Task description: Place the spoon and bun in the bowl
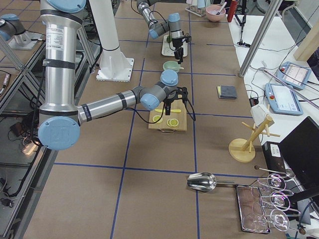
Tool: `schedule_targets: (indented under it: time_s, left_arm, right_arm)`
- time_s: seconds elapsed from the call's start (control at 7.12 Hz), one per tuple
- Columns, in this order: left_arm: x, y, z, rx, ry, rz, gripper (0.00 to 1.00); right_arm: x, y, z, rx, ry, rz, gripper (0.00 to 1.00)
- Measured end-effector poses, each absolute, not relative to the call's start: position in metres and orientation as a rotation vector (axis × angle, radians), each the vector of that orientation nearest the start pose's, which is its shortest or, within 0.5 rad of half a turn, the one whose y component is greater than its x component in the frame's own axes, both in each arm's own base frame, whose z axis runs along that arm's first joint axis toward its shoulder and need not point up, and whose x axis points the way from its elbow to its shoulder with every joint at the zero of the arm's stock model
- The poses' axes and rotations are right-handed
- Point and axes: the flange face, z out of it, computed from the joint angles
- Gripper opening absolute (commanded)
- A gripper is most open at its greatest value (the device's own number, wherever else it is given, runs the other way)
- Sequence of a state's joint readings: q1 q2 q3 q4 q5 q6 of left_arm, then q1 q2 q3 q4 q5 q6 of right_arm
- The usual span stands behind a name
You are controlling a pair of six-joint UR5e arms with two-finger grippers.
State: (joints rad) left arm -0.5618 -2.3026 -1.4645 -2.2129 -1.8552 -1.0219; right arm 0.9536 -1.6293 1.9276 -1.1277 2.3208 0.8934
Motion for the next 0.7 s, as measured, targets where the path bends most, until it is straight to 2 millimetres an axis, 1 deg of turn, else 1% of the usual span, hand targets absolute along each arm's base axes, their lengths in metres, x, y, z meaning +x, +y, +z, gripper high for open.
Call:
schedule_targets:
  time_s: [0.14,0.28,0.42,0.56,0.7]
  left_arm:
    - [0.547,-0.471,0.185,0.452,1.205,0.156,0.98]
    - [0.530,-0.467,0.191,0.454,1.211,0.139,0.98]
    - [0.509,-0.468,0.200,0.458,1.202,0.118,0.98]
    - [0.496,-0.473,0.205,0.450,1.175,0.097,0.98]
    - [0.487,-0.476,0.208,0.440,1.149,0.082,0.99]
  right_arm:
    - [-0.245,-0.423,0.445,0.024,-0.994,-0.007,1.00]
    - [-0.274,-0.420,0.429,0.028,-0.990,0.008,1.00]
    - [-0.312,-0.413,0.410,0.042,-0.983,0.032,1.00]
    - [-0.348,-0.403,0.396,0.068,-0.969,0.051,1.00]
    - [-0.372,-0.394,0.390,0.096,-0.953,0.060,1.00]
